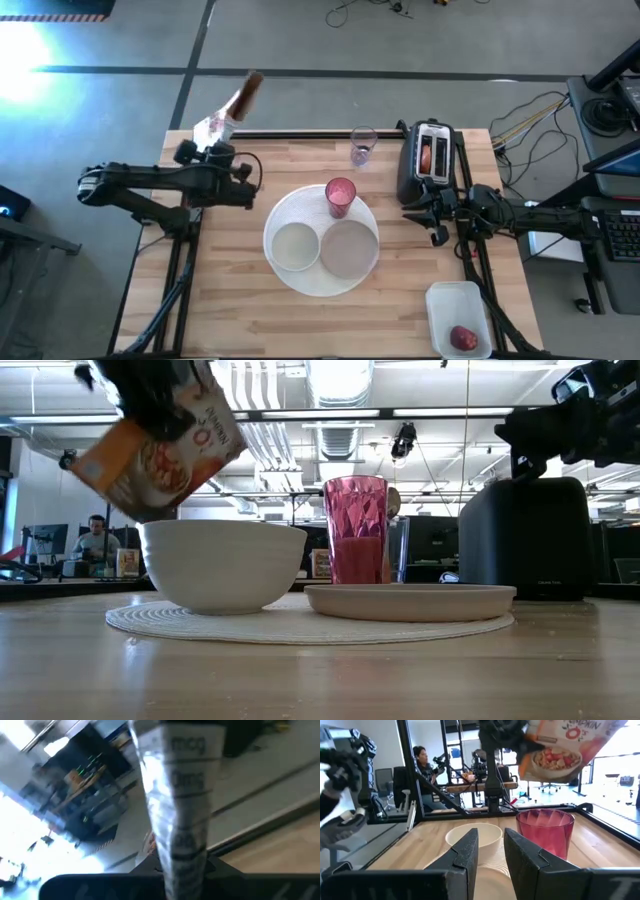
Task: Arrange a breakfast setting
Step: Pour the cereal from the orange cereal box into the white bowl
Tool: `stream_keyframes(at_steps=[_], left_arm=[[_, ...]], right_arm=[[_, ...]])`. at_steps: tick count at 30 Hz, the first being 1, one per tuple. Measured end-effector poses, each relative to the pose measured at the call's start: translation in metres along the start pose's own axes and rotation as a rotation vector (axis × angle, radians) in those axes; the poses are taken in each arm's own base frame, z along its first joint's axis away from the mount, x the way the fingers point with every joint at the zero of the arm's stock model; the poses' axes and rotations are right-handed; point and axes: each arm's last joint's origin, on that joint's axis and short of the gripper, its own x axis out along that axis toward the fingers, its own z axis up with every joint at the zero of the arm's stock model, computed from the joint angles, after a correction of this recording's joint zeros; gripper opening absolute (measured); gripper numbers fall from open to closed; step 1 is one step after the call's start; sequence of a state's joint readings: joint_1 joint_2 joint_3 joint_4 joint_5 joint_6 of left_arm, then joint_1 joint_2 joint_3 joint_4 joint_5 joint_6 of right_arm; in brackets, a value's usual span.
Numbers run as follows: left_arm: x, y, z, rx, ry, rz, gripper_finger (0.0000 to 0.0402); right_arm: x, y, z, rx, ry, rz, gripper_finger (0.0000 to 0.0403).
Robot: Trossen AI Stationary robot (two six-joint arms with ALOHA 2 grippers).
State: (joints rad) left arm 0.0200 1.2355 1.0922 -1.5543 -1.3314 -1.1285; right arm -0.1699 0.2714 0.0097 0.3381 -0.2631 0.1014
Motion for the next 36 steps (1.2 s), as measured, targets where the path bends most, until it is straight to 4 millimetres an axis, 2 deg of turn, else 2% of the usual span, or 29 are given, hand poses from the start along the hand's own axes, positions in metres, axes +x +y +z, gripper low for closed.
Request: stream_keyframes(at_steps=[5, 11, 15, 18, 26, 31, 36], left_arm=[[-0.037, 0.024, 0.020, 0.021, 0.063, -0.291, 0.0000], [-0.077, 0.057, 0.029, -0.070, 0.119, -0.663, 0.0000], [-0.095, 0.069, 0.033, -0.116, 0.176, -0.830, 0.0000], [-0.101, 0.076, 0.038, -0.123, 0.281, -0.928, 0.0000], [-0.117, 0.075, 0.054, -0.109, 0.482, -1.077, 0.0000], [-0.129, 0.067, 0.060, -0.052, 0.643, -1.168, 0.0000], [-0.140, 0.053, 0.060, 0.019, 0.795, -1.183, 0.0000]], right_arm=[[0.000, 0.000, 0.001, 0.022, -0.005, -0.001, 0.0084], [0.000, 0.000, 0.000, 0.005, -0.001, 0.000, 0.0084], [0.000, 0.000, 0.000, 0.015, -0.004, 0.000, 0.0084], [0.000, 0.000, 0.001, 0.018, -0.005, -0.001, 0.0084], [0.000, 0.000, 0.001, 0.021, -0.005, -0.001, 0.0084], [0.000, 0.000, 0.000, 0.001, 0.000, 0.000, 0.0084], [0.000, 0.000, 0.001, 0.023, -0.006, -0.001, 0.0084]])
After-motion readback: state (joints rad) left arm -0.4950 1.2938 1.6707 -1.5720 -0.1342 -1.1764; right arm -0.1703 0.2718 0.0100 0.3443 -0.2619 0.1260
